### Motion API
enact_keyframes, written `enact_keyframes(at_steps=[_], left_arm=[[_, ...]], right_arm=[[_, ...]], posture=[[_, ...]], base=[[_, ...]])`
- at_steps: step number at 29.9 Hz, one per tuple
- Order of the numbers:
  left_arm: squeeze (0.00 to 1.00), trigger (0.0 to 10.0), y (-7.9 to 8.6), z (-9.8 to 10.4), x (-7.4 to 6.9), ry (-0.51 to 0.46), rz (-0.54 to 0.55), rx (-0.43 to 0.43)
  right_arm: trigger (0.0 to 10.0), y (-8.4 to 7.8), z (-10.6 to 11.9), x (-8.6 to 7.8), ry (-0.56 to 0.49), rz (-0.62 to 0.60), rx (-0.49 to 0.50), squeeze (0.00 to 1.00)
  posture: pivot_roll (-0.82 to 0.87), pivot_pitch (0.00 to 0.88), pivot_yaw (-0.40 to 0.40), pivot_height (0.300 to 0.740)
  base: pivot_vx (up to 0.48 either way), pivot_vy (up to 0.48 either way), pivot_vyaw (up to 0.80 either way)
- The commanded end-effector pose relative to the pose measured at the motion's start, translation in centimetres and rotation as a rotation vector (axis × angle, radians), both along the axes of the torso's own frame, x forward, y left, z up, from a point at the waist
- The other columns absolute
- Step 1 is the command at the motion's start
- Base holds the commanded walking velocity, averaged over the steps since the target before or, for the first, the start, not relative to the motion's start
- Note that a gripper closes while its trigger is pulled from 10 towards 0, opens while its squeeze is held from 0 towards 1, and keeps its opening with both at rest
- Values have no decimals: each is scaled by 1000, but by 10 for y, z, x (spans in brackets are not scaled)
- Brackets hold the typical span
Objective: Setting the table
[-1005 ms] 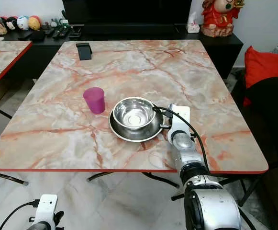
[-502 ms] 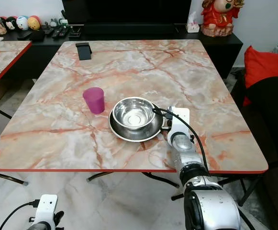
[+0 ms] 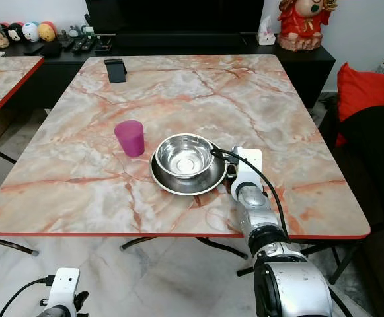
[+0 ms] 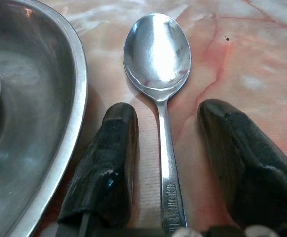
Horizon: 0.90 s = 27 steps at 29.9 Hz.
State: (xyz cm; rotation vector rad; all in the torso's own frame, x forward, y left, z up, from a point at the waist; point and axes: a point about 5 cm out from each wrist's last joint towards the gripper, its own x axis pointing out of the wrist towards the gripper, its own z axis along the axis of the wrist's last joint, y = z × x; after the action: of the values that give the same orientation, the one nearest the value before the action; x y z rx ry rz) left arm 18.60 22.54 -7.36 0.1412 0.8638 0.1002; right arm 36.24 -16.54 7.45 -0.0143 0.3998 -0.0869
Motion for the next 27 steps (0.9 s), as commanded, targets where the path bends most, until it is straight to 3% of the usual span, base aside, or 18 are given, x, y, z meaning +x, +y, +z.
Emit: enact_keyframes(at_steps=[1, 11, 27], left_arm=[[0, 10000, 5, -2, -5, 25, -2, 22], [0, 10000, 4, -2, -4, 23, 0, 22], [0, 10000, 5, -2, -5, 24, 0, 21]], right_arm=[[10000, 2, -7, -4, 25, 4, 10, 0], [10000, -2, 3, 1, -43, -25, 8, 0], [10000, -2, 6, 2, -60, -35, 1, 0]], posture=[[-5, 14, 16, 740], [-5, 16, 14, 740], [-3, 16, 15, 740]], base=[[0, 0, 0], [0, 0, 0], [0, 0, 0]])
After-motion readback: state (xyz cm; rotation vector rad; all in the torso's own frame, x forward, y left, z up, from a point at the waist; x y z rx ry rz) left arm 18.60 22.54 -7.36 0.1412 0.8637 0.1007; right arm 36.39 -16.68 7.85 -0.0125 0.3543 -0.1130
